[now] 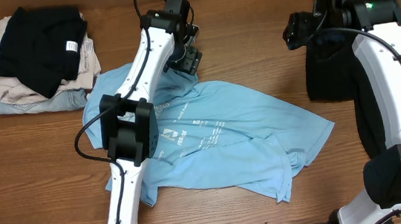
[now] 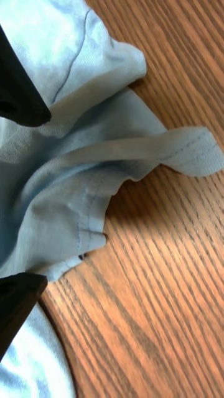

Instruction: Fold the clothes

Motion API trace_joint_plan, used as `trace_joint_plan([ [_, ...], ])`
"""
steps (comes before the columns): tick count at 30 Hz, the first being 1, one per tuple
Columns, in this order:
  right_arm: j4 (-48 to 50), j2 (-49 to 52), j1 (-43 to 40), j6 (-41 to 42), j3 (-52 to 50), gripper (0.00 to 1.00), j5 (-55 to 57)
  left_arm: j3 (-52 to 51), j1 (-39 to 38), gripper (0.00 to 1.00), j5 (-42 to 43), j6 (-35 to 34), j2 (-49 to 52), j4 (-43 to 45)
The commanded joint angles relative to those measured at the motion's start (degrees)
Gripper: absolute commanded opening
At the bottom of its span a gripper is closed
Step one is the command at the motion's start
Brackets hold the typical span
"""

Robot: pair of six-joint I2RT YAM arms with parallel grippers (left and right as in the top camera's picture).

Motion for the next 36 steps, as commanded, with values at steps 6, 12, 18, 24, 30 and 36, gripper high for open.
trace_joint_plan([
  [6,0.1,-0.3,0.3,0.0,-0.3,0.69,0.5,-4.0,-0.3,0.81,1.8,0.7,0.6,3.1],
  [12,0.1,-0.3,0.3,0.0,-0.3,0.69,0.5,-4.6,-0.3,0.80,1.8,0.7,0.6,7.3],
  [18,0.0,-0.3,0.3,0.0,-0.3,0.69,0.3,-6.9,-0.3,0.75,1.9,0.5,0.6,11.6],
  [24,-0.1,-0.3,0.3,0.0,-0.3,0.69,0.3,-10.1,-0.4,0.67,2.0,0.5,0.6,13.5],
  [30,0.0,-0.3,0.3,0.0,-0.3,0.69,0.3,-10.1,-0.3,0.30,1.7,0.5,0.6,13.5],
  [36,-0.1,-0.3,0.3,0.0,-0.3,0.69,0.3,-4.1,-0.2,0.04,-4.9,-2.0,0.5,9.9],
])
